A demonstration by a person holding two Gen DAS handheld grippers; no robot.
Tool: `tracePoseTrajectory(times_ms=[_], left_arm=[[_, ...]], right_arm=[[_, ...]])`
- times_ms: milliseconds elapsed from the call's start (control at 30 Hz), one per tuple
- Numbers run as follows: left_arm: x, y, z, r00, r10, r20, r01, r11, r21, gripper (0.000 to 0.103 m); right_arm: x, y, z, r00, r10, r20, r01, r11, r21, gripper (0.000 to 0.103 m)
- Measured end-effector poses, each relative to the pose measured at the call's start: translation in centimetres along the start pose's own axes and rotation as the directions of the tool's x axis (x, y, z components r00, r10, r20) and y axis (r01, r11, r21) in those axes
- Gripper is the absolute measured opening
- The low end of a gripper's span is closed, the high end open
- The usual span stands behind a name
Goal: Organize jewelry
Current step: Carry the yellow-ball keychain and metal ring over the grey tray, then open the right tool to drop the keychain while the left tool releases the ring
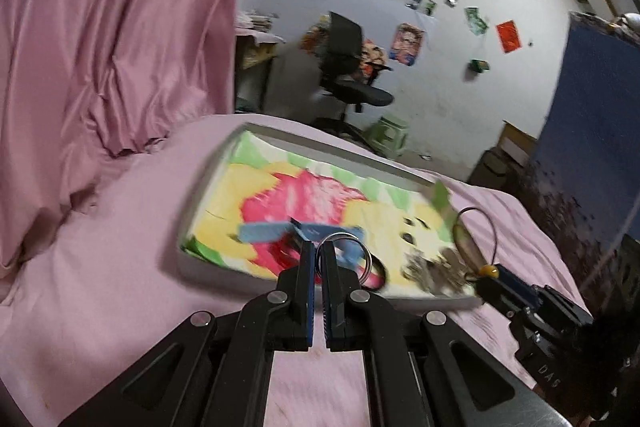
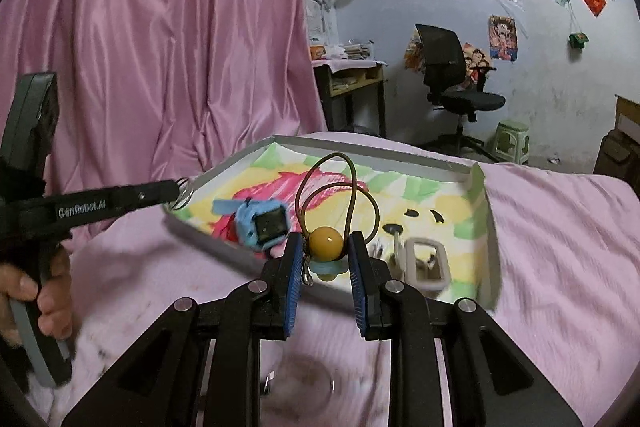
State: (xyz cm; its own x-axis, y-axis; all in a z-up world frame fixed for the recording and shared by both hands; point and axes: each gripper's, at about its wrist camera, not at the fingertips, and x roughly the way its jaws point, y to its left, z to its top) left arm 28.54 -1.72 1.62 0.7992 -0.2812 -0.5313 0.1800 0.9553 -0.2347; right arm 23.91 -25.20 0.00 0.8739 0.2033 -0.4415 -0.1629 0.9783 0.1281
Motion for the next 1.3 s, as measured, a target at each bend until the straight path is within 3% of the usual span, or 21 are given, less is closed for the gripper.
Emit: tracePoseTrajectory(times_ms=[267,600,967,1100,1167,1267,1300], left_arm=[[4.8,0.9,1.6,0.994,0.067,-0.089,-0.068,0.998,-0.008,0.003],[7.3,0.8,0.8,0.965,0.134,-0.223,-0.133,0.991,0.02,0.004],[7.1,0.4,0.5,0.965,0.136,-0.223,-0.126,0.99,0.059,0.004],[6.9,0.5,0.5,0.968,0.13,-0.214,-0.12,0.991,0.06,0.005],[6.6,0.4,0.4,0.972,0.111,-0.207,-0.101,0.993,0.057,0.012],[5.6,-0.1,0.2,0.981,0.088,-0.175,-0.079,0.995,0.061,0.043],[5.2,-0.2,0.2,0.982,0.092,-0.165,-0.083,0.995,0.064,0.046]], right_arm=[[3.3,-0.6,0.0,0.997,-0.015,-0.074,0.016,1.0,0.013,0.02],[5.0,-0.9,-0.6,0.985,-0.025,-0.17,0.029,0.999,0.022,0.021],[5.3,-1.0,-0.9,0.979,-0.028,-0.201,0.035,0.999,0.03,0.021],[5.1,-1.1,-0.9,0.98,-0.029,-0.195,0.037,0.999,0.037,0.027],[4.7,-1.2,-0.9,0.982,-0.03,-0.185,0.038,0.999,0.039,0.028],[3.9,-1.1,-0.9,0.986,-0.047,-0.158,0.052,0.998,0.031,0.032],[3.5,-1.0,-0.9,0.988,-0.052,-0.147,0.057,0.998,0.029,0.033]])
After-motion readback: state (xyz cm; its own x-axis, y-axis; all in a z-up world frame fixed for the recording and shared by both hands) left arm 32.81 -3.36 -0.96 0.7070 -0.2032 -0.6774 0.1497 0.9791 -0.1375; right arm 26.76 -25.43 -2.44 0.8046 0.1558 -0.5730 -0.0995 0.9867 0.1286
